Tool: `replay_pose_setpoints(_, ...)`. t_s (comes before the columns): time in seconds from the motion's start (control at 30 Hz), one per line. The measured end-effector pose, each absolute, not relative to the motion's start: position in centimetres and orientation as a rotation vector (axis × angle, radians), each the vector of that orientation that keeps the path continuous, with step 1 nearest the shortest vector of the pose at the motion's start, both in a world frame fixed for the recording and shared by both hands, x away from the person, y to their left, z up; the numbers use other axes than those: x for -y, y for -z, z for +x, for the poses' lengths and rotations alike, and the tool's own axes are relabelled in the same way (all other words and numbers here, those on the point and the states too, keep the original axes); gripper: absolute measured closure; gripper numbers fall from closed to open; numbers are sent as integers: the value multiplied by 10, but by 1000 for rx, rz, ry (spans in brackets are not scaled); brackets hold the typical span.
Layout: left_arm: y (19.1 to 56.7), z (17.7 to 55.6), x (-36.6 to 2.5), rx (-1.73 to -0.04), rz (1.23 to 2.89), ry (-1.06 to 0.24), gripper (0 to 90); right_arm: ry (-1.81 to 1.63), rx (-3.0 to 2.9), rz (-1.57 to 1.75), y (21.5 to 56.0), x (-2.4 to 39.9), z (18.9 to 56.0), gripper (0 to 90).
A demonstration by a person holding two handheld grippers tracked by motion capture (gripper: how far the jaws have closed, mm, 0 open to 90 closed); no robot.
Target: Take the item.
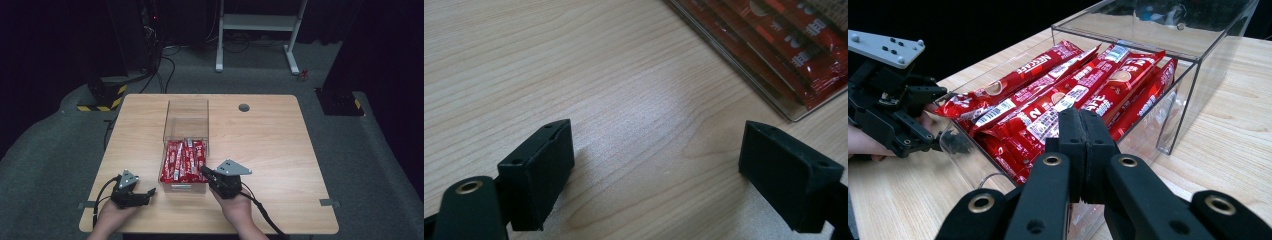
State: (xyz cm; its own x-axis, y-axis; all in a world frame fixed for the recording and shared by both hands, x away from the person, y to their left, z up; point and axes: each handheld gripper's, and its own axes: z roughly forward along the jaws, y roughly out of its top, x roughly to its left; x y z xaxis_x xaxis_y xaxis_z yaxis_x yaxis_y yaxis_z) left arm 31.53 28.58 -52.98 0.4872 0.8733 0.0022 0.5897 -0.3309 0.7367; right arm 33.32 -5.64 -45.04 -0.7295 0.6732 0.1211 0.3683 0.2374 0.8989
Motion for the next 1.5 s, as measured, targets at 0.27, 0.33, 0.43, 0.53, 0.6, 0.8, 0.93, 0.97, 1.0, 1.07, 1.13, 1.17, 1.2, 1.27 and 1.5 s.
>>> replay_pose_setpoints(0.27, 530, 315, -286, -1203, 2049, -530, 150, -1511, -2196, 967, 446, 62, 333, 899)
replay_pose_setpoints(0.33, 530, 315, -286, -1204, 2049, -530, 150, -1522, -2188, 966, 445, 65, 333, 899)
replay_pose_setpoints(0.43, 530, 315, -286, -1203, 2049, -530, 150, -1530, -2174, 964, 442, 69, 333, 899)
replay_pose_setpoints(0.53, 530, 315, -286, -1204, 2048, -531, 151, -1535, -2165, 966, 439, 72, 334, 899)
replay_pose_setpoints(0.6, 530, 315, -286, -1206, 2046, -528, 150, -1540, -2159, 962, 439, 73, 334, 899)
replay_pose_setpoints(0.8, 530, 315, -286, -1205, 2046, -528, 151, -1541, -2149, 964, 437, 78, 335, 899)
replay_pose_setpoints(0.93, 530, 315, -286, -1206, 2046, -528, 151, -1543, -2140, 962, 435, 82, 335, 899)
replay_pose_setpoints(0.97, 530, 315, -286, -1205, 2046, -529, 150, -1545, -2139, 966, 435, 83, 335, 898)
replay_pose_setpoints(1.0, 530, 315, -286, -1206, 2046, -528, 151, -1549, -2138, 962, 434, 84, 335, 898)
replay_pose_setpoints(1.07, 530, 315, -286, -1205, 2046, -528, 151, -1551, -2134, 959, 434, 85, 335, 898)
replay_pose_setpoints(1.13, 530, 315, -286, -1206, 2046, -528, 151, -1548, -2129, 960, 433, 87, 335, 898)
replay_pose_setpoints(1.17, 530, 315, -286, -1206, 2046, -528, 151, -1543, -2128, 959, 433, 88, 335, 898)
replay_pose_setpoints(1.2, 530, 315, -286, -1206, 2046, -528, 151, -1541, -2129, 960, 433, 88, 336, 898)
replay_pose_setpoints(1.27, 530, 315, -286, -1206, 2046, -528, 151, -1538, -2125, 960, 433, 90, 336, 898)
replay_pose_setpoints(1.5, 530, 315, -286, -1206, 2046, -528, 151, -1526, -2114, 973, 432, 98, 338, 898)
